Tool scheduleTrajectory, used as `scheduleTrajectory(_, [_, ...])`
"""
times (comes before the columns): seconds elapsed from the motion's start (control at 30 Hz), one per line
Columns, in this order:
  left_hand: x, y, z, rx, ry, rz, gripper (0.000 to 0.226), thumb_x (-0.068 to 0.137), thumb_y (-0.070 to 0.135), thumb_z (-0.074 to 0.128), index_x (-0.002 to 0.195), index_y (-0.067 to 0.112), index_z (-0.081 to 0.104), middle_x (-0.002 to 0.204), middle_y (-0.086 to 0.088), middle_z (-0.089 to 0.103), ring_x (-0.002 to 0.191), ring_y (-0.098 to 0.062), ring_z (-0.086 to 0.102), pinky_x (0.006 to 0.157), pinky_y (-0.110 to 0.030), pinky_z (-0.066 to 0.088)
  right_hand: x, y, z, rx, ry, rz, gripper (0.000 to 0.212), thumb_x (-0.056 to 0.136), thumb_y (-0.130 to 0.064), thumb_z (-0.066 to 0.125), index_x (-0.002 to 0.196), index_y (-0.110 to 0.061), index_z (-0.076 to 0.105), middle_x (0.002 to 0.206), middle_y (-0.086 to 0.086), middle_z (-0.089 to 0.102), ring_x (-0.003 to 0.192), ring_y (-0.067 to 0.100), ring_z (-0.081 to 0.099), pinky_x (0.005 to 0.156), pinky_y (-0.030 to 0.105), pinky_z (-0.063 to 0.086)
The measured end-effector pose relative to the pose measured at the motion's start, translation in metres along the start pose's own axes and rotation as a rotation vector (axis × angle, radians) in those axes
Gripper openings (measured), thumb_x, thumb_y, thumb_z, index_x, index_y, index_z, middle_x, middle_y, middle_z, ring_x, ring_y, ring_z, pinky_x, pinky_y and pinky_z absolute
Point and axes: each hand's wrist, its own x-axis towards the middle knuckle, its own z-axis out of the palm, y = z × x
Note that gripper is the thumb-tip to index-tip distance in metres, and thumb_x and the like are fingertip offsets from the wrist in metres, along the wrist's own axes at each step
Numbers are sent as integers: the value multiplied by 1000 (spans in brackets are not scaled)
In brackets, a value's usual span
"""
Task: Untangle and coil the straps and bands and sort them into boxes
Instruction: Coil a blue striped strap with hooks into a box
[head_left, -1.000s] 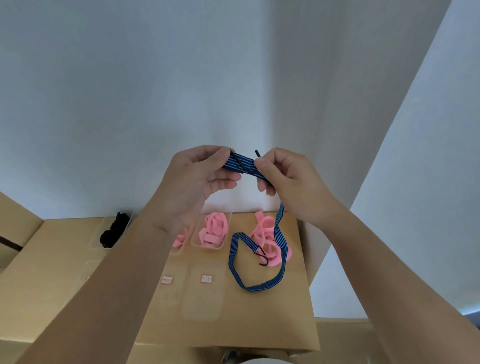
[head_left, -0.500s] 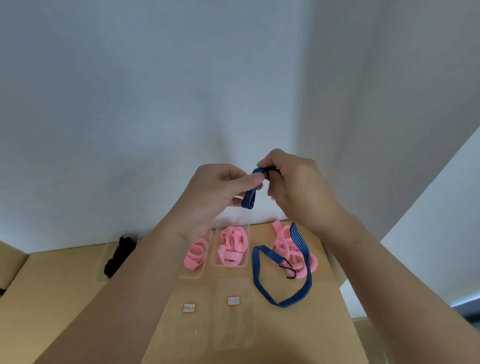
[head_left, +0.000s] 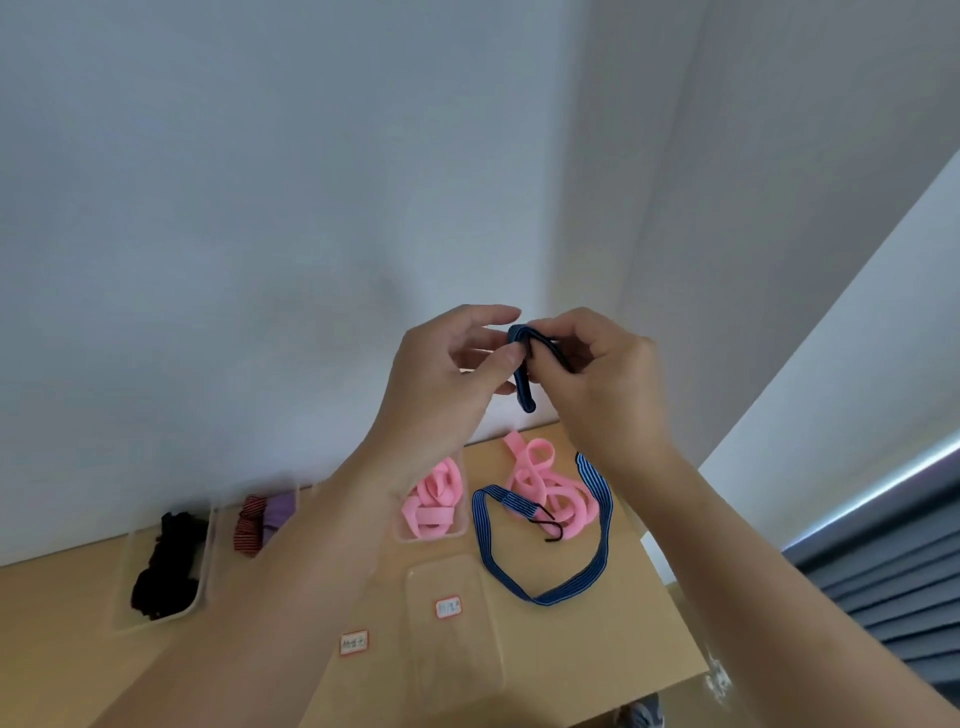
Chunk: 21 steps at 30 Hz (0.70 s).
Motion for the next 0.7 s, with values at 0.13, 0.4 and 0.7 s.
scheduleTrajectory(0.13, [0, -2, 3, -58, -15, 5, 26, 96, 3, 65, 114, 20, 74, 100, -3, 77, 89, -20, 75, 77, -31, 61, -7, -5, 2, 79, -37, 61, 26, 95, -3, 61, 95, -28, 69, 81, -10, 72, 73, 10, 70, 62, 23, 56])
scheduleTrajectory(0.4, [2, -4, 1, -267, 84, -68, 22, 97, 2, 60, 113, 11, 72, 96, -11, 71, 78, -31, 74, 86, -49, 60, -15, 0, -1, 172, -242, 201, 44, 92, 11, 42, 118, -13, 68, 106, 0, 73, 95, 16, 70, 70, 28, 60])
scheduleTrajectory(0.7, [-7, -11, -8, -287, 68, -40, 15, 95, 5, 68, 109, 2, 64, 101, -3, 70, 87, -22, 75, 88, -43, 61, -23, 4, -1, 311, -201, 263, 28, 96, 2, 60, 119, -9, 72, 95, 1, 77, 79, 11, 69, 69, 23, 54])
